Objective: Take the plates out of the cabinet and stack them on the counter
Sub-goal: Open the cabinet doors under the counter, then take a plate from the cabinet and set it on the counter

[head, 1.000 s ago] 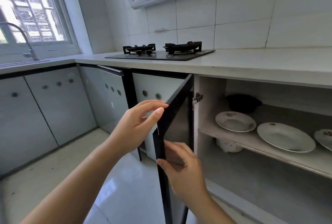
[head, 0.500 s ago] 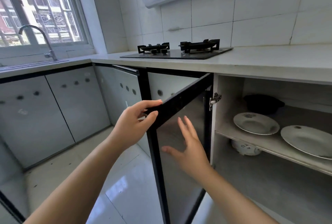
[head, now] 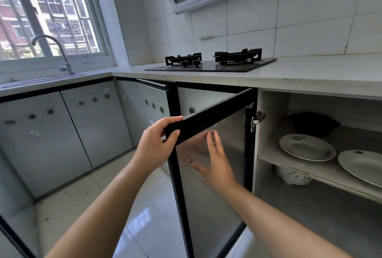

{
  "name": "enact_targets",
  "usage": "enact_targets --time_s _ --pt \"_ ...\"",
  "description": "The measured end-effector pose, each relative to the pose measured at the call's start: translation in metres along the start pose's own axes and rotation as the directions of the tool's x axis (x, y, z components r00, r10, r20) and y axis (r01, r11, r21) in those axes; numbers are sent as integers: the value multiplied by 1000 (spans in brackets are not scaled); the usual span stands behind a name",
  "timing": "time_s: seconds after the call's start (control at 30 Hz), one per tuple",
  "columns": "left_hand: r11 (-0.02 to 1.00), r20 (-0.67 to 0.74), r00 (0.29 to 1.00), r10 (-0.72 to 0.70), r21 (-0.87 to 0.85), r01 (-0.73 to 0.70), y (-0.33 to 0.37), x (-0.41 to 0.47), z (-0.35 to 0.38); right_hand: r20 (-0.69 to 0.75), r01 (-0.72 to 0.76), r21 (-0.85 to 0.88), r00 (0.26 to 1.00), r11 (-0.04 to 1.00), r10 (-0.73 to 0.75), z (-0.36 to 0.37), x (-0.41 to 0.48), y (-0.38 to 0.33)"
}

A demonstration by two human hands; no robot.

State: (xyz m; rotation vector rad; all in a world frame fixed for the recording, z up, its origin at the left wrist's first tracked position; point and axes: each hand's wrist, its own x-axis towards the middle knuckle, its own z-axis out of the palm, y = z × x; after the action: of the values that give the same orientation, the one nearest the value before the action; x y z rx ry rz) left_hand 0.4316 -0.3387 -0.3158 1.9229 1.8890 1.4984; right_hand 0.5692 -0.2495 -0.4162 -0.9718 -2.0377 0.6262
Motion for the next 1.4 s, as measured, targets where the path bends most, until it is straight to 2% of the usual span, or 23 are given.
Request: enact_targets --time_s 0.27,0.37,0.5,0.7,0.87,1.13,1.27,1.4 --pt "998 31 999 27 54 -29 4 1 -3 14 2 9 1000 1000 -2 -7 -3 2" --pt "981 75 995 71 175 -83 14 1 -5 54 -7 26 999 1000 5 -20 -5 3" --pt "885 157 979 128 427 -184 32 3 -2 91 -46 78 995 996 39 -44 -13 10" --pt "789 92 985 144 591 -170 64 6 24 69 -94 112 994 989 86 -98 -40 43" --pt "846 58 981 185 499 -189 96 7 88 47 -159 52 987 986 157 -158 -66 89" --pt "882 314 938 146 388 -267 108 -6 236 -19 -314 -104 949 944 314 -237 -112 187" --pt "934 440 894 87 275 -226 83 -8 311 -9 -367 -203 928 908 373 -245 -120 242" --pt "936 540 834 114 222 -273 48 3 372 -42 -399 -243 915 884 402 -237 -115 283"
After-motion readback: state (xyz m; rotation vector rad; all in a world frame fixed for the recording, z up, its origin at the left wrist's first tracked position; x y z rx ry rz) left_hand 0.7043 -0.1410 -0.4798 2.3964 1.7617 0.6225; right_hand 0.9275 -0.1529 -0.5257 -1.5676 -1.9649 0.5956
